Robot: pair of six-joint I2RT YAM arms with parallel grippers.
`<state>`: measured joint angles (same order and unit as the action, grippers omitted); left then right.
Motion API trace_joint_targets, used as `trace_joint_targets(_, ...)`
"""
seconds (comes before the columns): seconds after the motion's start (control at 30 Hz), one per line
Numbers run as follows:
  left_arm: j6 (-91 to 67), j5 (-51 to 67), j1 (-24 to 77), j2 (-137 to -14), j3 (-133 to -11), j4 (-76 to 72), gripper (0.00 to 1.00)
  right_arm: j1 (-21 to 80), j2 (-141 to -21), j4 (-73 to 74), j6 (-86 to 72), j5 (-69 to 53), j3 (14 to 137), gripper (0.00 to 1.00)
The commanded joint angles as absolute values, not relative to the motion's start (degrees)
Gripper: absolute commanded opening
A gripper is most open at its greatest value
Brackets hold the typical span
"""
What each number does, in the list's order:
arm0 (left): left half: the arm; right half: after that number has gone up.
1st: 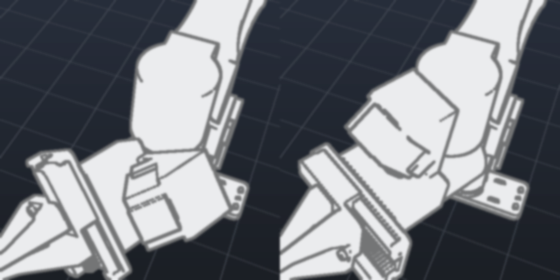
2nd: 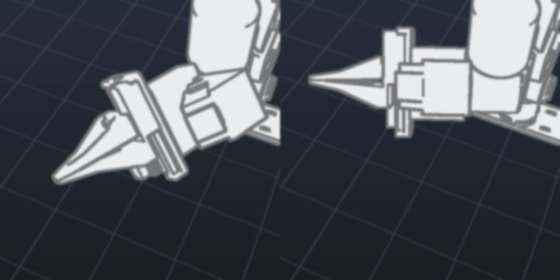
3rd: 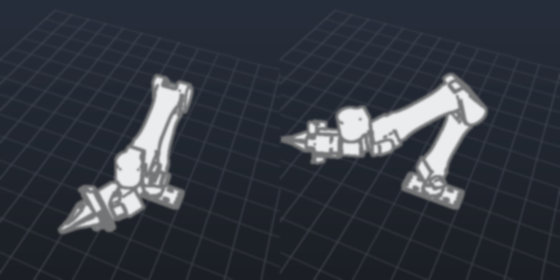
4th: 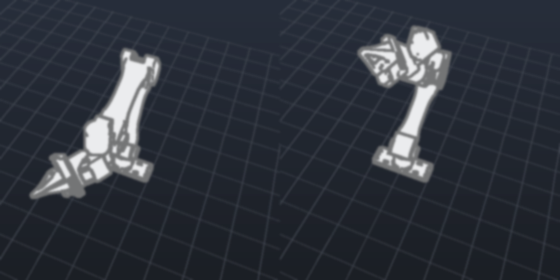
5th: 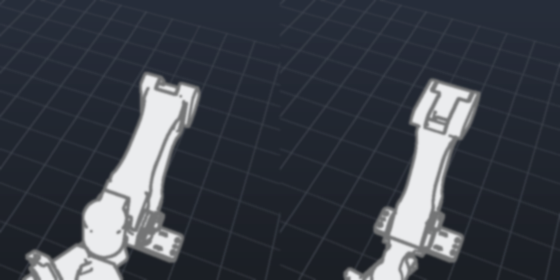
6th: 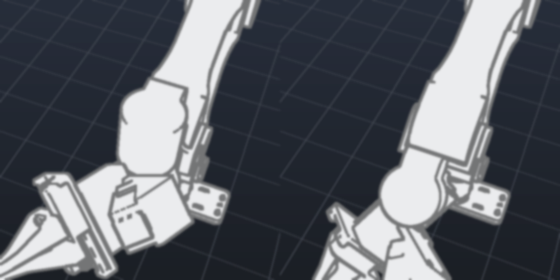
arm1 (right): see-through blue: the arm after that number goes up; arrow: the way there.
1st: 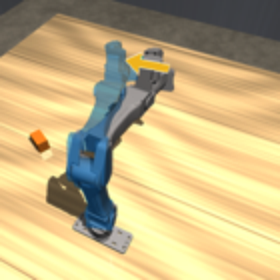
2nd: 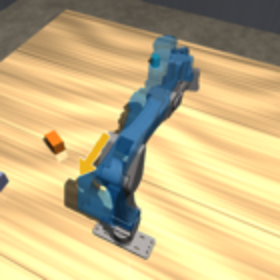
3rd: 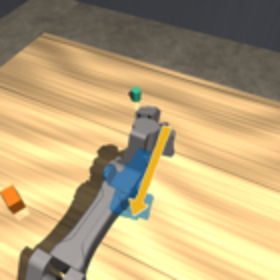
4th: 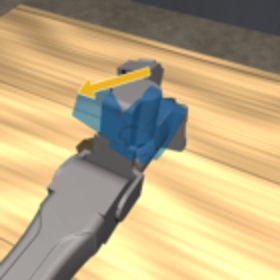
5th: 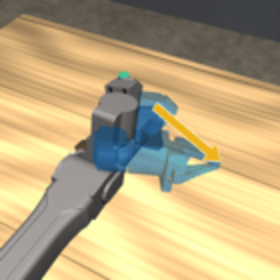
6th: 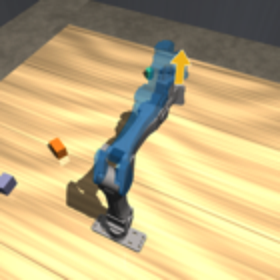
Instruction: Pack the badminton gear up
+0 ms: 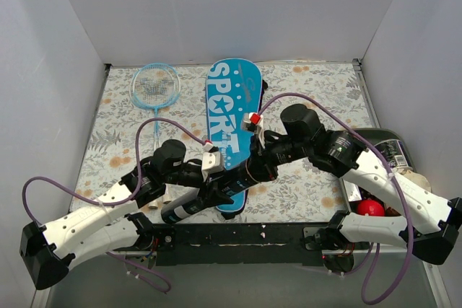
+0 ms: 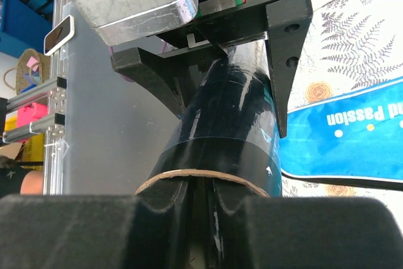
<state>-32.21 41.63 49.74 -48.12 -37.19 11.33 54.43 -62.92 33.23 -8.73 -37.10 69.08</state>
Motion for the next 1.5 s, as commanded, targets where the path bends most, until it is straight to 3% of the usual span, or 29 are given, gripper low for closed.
trace_joint_targets(0.0, -33.13, 41.75, 49.92, -47.72, -37.35, 6.77, 0.22, 55.46, -63.9, 35.67, -7.47, -37.36, 70.12, 0.26)
trace_joint_targets(0.03, -33.13, 41.66, 49.83, -47.81, -37.35, 6.68, 0.22, 55.46, -63.29, 36.73, -7.21, -35.96, 71.09, 0.36)
trace_joint_targets(0.13, -33.22, 41.84, 49.83, -47.9, -37.35, 6.77, 0.22, 55.46, -62.32, 41.46, -6.77, -31.4, 75.49, 0.44)
trace_joint_targets(0.7, -33.4, 42.01, 49.92, -48.34, -37.44, 6.77, 0.23, 55.46, -51.24, 52.03, -12.21, -3.8, 86.49, 0.56)
trace_joint_targets(0.93, -33.4, 41.92, 49.83, -48.34, -37.44, 6.77, 0.23, 53.89, -58.26, 52.21, -14.15, 21.06, 82.53, 0.6)
trace_joint_targets(1.0, -33.49, 41.92, 49.92, -48.08, -37.35, 6.77, 0.23, 48.56, -62.11, 50.9, -13.28, 21.18, 82.09, 0.6)
trace_joint_targets(1.2, -33.4, 41.13, 49.83, -47.2, -37.18, 6.77, 0.23, 24.57, -69.33, 39.57, -12.39, 3.54, 75.51, 0.61)
trace_joint_targets(1.3, -33.4, 40.87, 49.92, -47.11, -37.18, 6.68, 0.23, 19.0, -74.15, 34.73, -13.27, -2.98, 71.73, 0.61)
trace_joint_targets(1.47, -33.22, 41.04, 49.92, -47.11, -37.27, 6.68, 0.23, 17.58, -80.85, 29.54, -13.89, -3.34, 65.67, 0.56)
